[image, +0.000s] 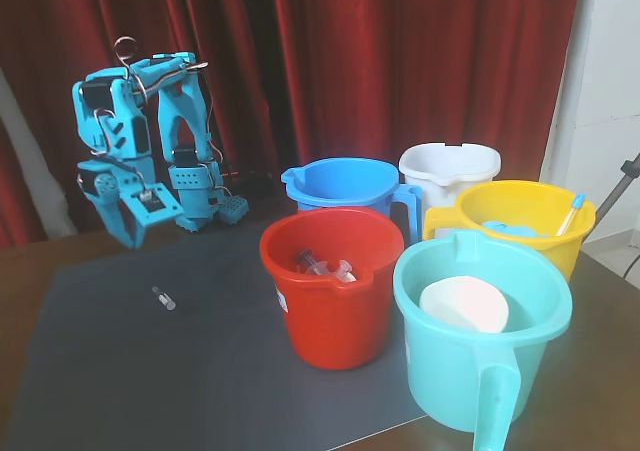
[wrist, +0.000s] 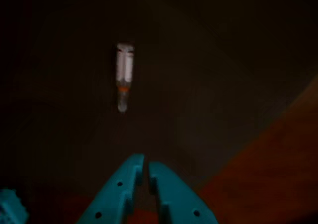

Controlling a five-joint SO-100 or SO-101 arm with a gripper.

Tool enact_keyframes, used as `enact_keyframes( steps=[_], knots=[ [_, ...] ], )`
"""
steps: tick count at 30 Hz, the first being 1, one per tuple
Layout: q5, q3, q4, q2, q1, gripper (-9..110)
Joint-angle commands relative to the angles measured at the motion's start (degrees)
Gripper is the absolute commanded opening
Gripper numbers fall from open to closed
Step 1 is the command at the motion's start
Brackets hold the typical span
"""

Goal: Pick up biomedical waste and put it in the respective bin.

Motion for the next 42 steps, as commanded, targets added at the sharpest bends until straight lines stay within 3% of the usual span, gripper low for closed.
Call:
enact_keyframes(
  steps=[1,6,13,23,31,42],
  knots=[
    [1.6,-1.8,0.4,0.2,0.4,0],
    [1.8,-2.1,-0.3,-0.7,-0.1,3],
    [7.6,1.1,-1.6,-0.8,-3.3,24],
    [7.6,9.4,-16.0,-0.9,-7.8,24],
    [7.4,10.1,-16.9,-0.9,-7.1,24],
    [-7.1,10.1,-16.3,-0.8,-0.3,24]
  ],
)
